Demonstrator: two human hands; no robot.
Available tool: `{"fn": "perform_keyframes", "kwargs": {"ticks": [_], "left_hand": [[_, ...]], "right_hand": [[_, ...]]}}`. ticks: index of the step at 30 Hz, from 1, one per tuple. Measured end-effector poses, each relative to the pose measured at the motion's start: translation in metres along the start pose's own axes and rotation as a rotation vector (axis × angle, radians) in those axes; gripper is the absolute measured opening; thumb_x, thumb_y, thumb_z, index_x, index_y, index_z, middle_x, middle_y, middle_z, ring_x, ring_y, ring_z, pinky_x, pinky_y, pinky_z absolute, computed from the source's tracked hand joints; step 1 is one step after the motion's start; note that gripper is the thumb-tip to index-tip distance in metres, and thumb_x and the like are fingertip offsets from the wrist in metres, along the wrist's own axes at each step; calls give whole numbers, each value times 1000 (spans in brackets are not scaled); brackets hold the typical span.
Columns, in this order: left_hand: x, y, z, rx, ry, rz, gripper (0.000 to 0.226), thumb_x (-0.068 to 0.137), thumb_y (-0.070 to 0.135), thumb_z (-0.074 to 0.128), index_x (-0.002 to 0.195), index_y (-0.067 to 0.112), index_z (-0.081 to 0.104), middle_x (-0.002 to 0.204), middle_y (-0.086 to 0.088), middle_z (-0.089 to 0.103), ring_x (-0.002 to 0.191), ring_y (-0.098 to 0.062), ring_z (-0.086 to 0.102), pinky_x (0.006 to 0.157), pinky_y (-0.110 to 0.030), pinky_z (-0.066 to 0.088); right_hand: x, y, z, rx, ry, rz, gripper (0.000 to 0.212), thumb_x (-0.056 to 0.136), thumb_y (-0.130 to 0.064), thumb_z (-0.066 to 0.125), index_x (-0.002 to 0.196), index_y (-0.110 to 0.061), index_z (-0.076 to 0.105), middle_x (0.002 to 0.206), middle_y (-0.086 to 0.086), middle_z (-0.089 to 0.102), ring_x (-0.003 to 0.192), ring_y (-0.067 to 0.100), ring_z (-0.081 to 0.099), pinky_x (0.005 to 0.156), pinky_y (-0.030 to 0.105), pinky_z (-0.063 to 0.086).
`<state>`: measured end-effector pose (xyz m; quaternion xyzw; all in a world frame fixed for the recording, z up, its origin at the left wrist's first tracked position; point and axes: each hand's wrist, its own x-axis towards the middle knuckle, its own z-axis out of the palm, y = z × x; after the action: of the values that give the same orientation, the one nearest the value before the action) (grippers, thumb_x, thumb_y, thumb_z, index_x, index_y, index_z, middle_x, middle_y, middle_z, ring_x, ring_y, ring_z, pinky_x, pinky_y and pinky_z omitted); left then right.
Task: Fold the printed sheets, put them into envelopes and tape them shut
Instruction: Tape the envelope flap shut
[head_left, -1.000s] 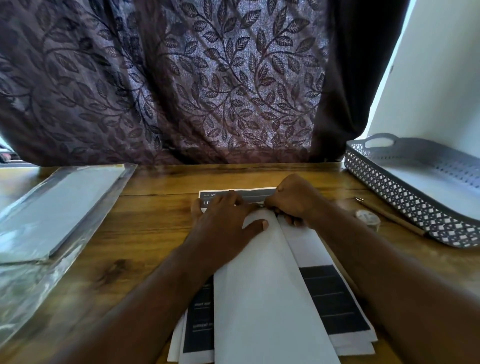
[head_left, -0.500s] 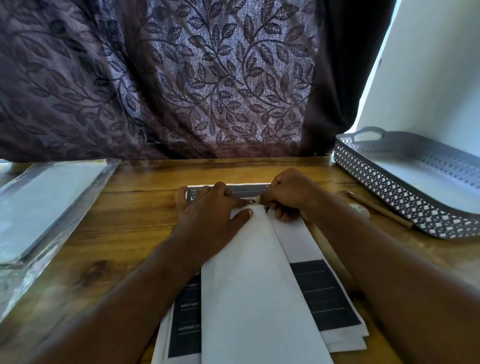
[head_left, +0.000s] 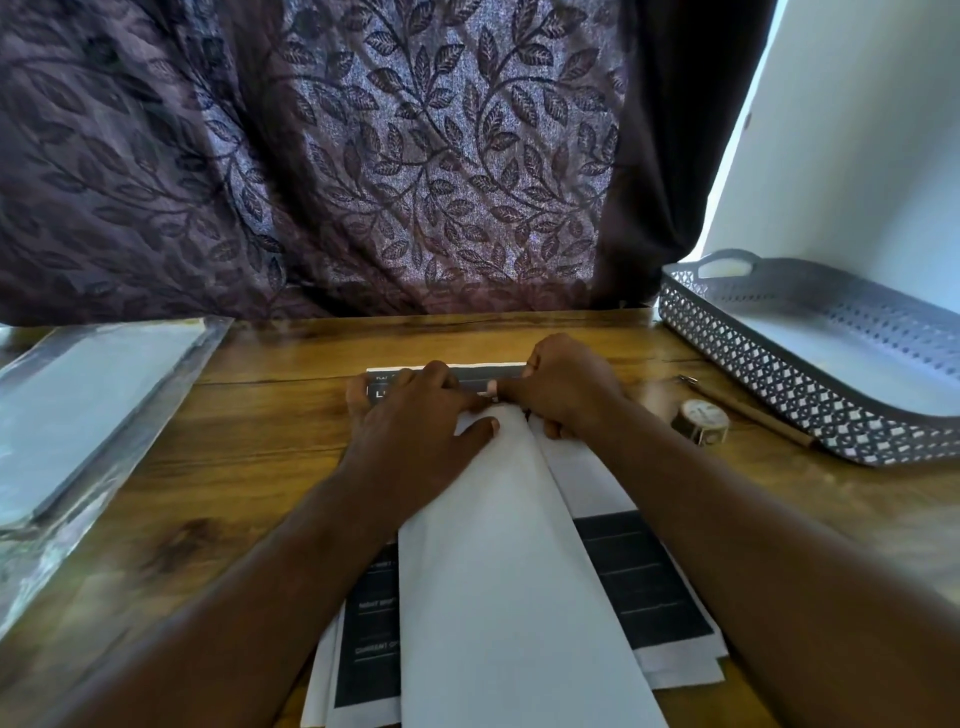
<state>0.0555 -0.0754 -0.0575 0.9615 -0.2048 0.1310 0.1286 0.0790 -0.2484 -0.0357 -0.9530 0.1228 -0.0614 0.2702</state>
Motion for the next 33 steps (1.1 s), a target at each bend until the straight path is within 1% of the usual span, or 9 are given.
{"fn": "perform_keyframes", "kwargs": {"ticks": [3,6,10,13,18,21,26,29,33], "left_hand": [[1,1,-1,13,-13,-9,40,97,63,37,124,45,59,125,16,50,126,-11,44,113,-61,17],[5,-1,-1,-52,6,-25,36,102,52,35,119,40,64,122,14,52,121,-12,47,107,-58,26],[17,0,4,-133,54,-41,23,101,43,46,103,32,65,105,12,53,108,-14,49,102,-56,33],[26,-1,7,-136,87,-69,12,97,44,55,90,35,60,95,15,48,98,-9,42,101,-51,29],[37,-8,4,-117,82,-26,14,95,42,58,93,32,66,91,15,56,94,-12,54,89,-39,28],[39,-12,1,-91,89,48,13,91,45,62,93,34,69,90,14,60,95,-14,60,92,-42,40],[40,-10,-1,51,172,90,17,91,45,60,97,35,72,104,12,71,98,-16,64,97,-39,34],[42,-12,1,22,167,89,18,92,43,59,96,32,73,102,9,71,97,-19,63,93,-38,34],[44,-16,3,-12,178,117,15,90,44,59,92,35,72,96,12,71,95,-14,64,95,-40,38]], "right_hand": [[4,2,-3,107,-38,27,46,81,-49,79,92,-6,67,66,12,72,40,17,58,44,25,47],[8,5,-2,186,-55,57,42,83,-40,80,95,-2,67,68,15,70,47,22,59,53,32,52],[9,4,-2,146,-57,29,42,85,-40,78,98,-2,67,79,16,74,56,25,63,68,42,61],[8,4,-3,85,-57,-25,42,86,-42,75,97,-2,68,85,18,76,67,30,73,73,46,64],[5,5,-7,59,-91,-68,38,89,-42,72,89,-4,67,77,16,74,62,28,71,65,39,62],[2,3,-7,64,-81,-67,39,89,-42,73,94,-3,67,80,18,75,62,29,71,65,42,63],[0,4,-9,152,-129,-65,35,91,-36,72,98,-2,64,69,16,71,54,25,66,54,34,58],[0,4,-10,170,-154,-57,36,90,-36,73,99,-2,63,66,14,69,54,27,66,54,34,57],[0,6,-13,212,-196,-81,29,89,-30,75,95,-5,60,56,9,64,40,19,61,39,24,49]]}}
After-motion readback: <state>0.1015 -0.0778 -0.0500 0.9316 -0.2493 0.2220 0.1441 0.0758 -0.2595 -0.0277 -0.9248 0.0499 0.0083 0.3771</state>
